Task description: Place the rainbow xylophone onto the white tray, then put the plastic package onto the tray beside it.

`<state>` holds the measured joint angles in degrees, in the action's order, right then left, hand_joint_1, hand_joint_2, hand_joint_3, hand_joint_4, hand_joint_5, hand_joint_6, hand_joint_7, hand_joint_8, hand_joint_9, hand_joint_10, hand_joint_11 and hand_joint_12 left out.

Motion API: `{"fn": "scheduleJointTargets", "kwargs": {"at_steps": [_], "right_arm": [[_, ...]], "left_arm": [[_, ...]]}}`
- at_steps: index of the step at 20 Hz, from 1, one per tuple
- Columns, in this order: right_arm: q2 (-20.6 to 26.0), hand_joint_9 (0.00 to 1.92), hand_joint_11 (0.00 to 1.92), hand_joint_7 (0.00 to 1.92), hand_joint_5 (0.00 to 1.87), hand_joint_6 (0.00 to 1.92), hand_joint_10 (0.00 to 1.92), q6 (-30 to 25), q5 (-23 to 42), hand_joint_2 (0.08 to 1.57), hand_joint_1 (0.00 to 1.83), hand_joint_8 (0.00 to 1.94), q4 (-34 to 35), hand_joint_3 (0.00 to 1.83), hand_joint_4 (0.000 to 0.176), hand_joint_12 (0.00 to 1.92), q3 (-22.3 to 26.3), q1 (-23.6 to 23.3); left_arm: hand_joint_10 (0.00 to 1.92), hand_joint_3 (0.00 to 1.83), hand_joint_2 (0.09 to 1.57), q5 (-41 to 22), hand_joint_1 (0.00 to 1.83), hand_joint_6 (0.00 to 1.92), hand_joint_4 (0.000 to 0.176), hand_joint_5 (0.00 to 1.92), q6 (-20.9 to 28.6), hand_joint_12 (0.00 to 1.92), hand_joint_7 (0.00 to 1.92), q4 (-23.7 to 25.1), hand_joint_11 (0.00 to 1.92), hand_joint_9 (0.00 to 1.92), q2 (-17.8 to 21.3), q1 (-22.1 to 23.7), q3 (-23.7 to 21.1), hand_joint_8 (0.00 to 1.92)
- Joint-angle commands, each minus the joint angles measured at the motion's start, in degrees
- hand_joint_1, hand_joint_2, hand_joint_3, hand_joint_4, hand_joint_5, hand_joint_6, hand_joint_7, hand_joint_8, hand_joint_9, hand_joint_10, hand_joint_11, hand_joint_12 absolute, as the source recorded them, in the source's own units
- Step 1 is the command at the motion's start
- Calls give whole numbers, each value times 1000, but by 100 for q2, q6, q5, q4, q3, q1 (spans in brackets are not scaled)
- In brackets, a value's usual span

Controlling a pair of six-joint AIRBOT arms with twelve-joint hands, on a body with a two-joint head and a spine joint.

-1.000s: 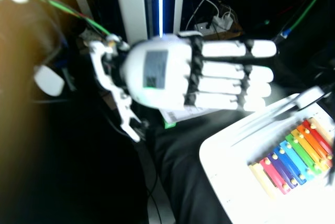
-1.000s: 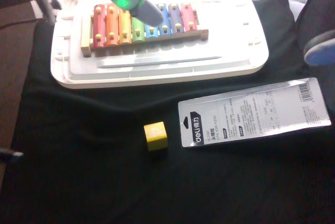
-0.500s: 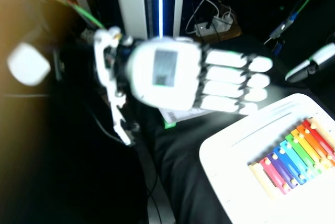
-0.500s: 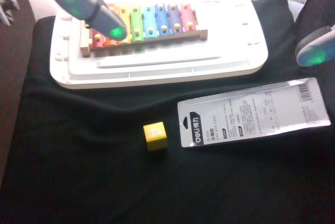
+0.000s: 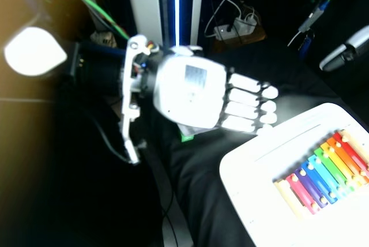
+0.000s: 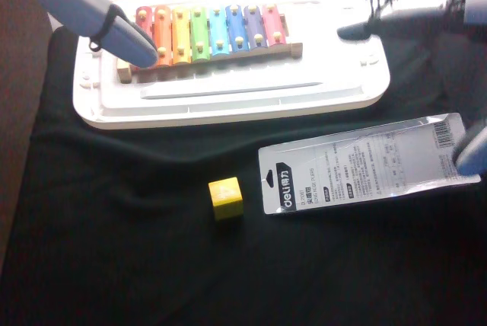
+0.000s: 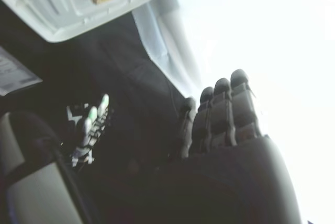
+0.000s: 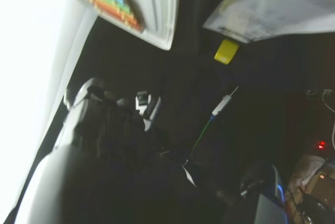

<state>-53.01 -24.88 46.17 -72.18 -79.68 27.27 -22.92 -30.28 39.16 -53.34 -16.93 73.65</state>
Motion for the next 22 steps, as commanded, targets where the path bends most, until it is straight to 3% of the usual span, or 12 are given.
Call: {"fn": "scheduleJointTargets", "kwargs": {"at_steps": [1,5,8,10,13,14,15,17,18,22], "right_arm": [[0,114,188,174,131,7,8,-89,193,634,651,9,400,0,0,56,-16,-104],[-3,122,135,162,122,1,2,-323,44,658,560,2,-35,5,0,33,-16,-103],[-56,202,268,211,172,2,13,-432,-110,607,510,3,-357,0,0,120,-16,-103],[-86,177,262,167,145,0,2,-505,-153,610,493,0,-477,0,0,120,-17,-102],[-153,149,227,134,97,0,7,-506,-181,599,535,4,-503,0,0,110,-14,-100],[-166,123,182,126,88,0,1,-506,-192,595,527,1,-519,0,0,93,-11,-98],[-175,107,154,118,79,0,0,-506,-209,568,545,0,-525,0,0,84,-9,-97],[-192,103,159,85,58,0,4,-516,-251,565,632,2,-568,0,0,87,-9,-88],[-193,146,188,128,98,4,9,-556,-261,534,611,6,-614,0,0,98,-9,-82],[-182,177,215,137,120,3,11,-843,-304,525,622,1,-937,0,0,106,-10,-65]], "left_arm": [[0,3,610,-515,795,0,34,0,-110,0,40,-278,0,0,82,14,-24,13],[0,15,645,-771,801,0,5,0,-515,0,5,-757,0,0,413,-153,-294,0],[0,21,675,-891,761,0,1,0,-635,1,18,-986,3,0,580,-259,-394,6],[0,15,675,-911,777,0,22,0,-636,0,8,-992,0,0,622,-275,-428,2],[0,7,670,-955,765,0,9,0,-636,0,31,-1000,0,0,656,-351,-474,9],[0,6,669,-970,762,0,21,0,-636,0,34,-1018,0,0,673,-394,-489,9],[0,5,668,-995,786,0,17,0,-638,0,51,-1053,0,0,686,-431,-497,14],[0,5,675,-1073,804,0,36,0,-647,1,62,-1163,3,0,724,-538,-521,13],[0,6,681,-1099,836,0,18,0,-692,0,69,-1233,0,0,736,-578,-534,13],[8,15,720,-1170,916,0,8,0,-825,27,76,-1431,56,24,762,-742,-571,8]]}}
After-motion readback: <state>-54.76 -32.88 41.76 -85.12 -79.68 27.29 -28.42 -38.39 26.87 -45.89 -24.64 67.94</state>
